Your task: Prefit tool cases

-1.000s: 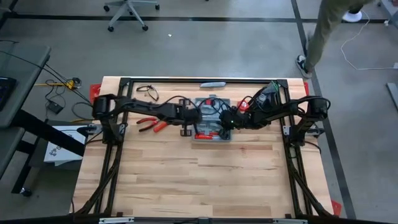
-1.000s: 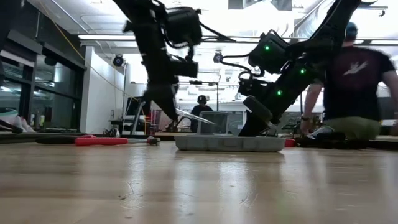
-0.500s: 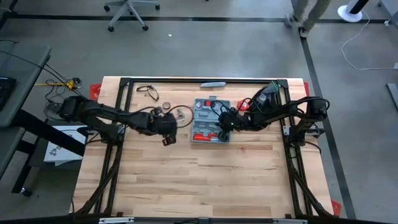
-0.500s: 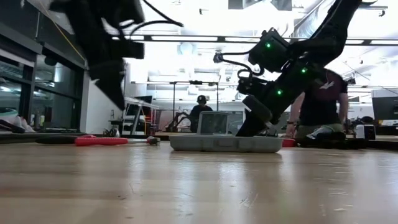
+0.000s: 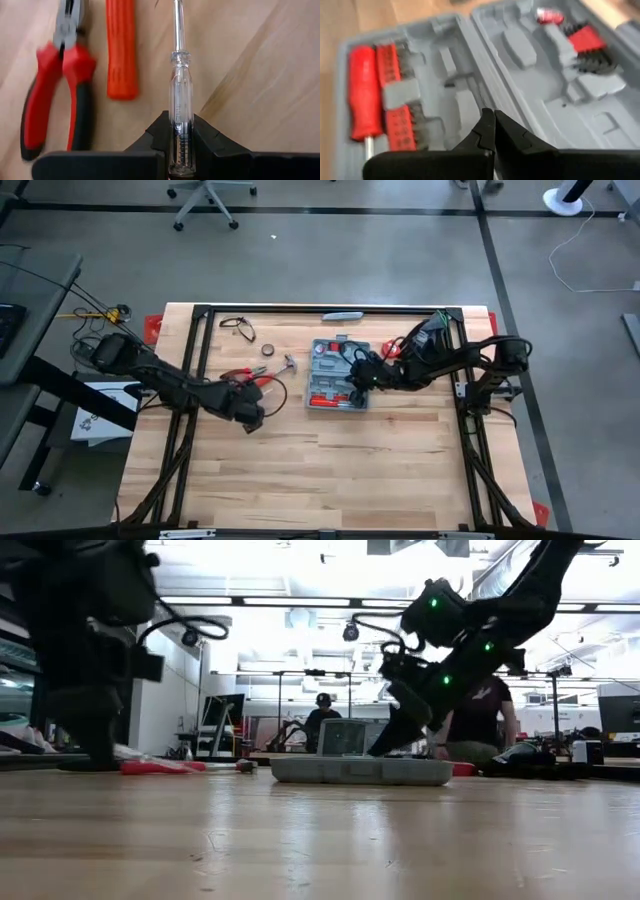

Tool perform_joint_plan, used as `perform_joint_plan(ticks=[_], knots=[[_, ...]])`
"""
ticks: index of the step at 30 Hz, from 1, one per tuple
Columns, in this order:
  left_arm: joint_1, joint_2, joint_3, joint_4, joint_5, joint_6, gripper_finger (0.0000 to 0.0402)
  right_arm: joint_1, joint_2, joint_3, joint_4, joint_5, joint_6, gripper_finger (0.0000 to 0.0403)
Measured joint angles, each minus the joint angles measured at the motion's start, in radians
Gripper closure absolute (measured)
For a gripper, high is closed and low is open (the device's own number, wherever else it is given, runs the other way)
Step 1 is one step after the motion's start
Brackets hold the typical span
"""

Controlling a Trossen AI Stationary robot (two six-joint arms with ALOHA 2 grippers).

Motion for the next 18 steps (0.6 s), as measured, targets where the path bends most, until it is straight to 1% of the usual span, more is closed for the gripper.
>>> perform_joint_plan(ticks=[4, 6, 8, 12, 15, 18], knots=[[-0.029, 0.0, -0.014, -0.067, 0.011, -0.073, 0.0372, 0.003, -0.086, 0.002, -0.025, 0.0, -0.007, 0.0403], [-0.042, -0.001, -0.024, -0.072, 0.03, -0.098, 0.0367, 0.003, -0.132, 0.002, -0.061, 0.0, -0.012, 0.0403], [-0.056, -0.001, -0.027, -0.078, 0.056, -0.122, 0.0344, 0.002, -0.171, 0.003, -0.111, 0.006, -0.027, 0.0403], [-0.087, -0.008, -0.027, -0.096, 0.066, -0.177, 0.0298, 0.002, -0.222, 0.003, -0.198, 0.053, -0.033, 0.0403], [-0.108, -0.03, -0.011, -0.123, 0.076, -0.201, 0.0282, 0.002, -0.234, 0.003, -0.241, 0.069, -0.032, 0.0403], [-0.12, -0.068, 0.022, -0.156, 0.041, -0.209, 0.0279, 0.007, -0.234, 0.003, -0.265, 0.069, -0.029, 0.0403]])
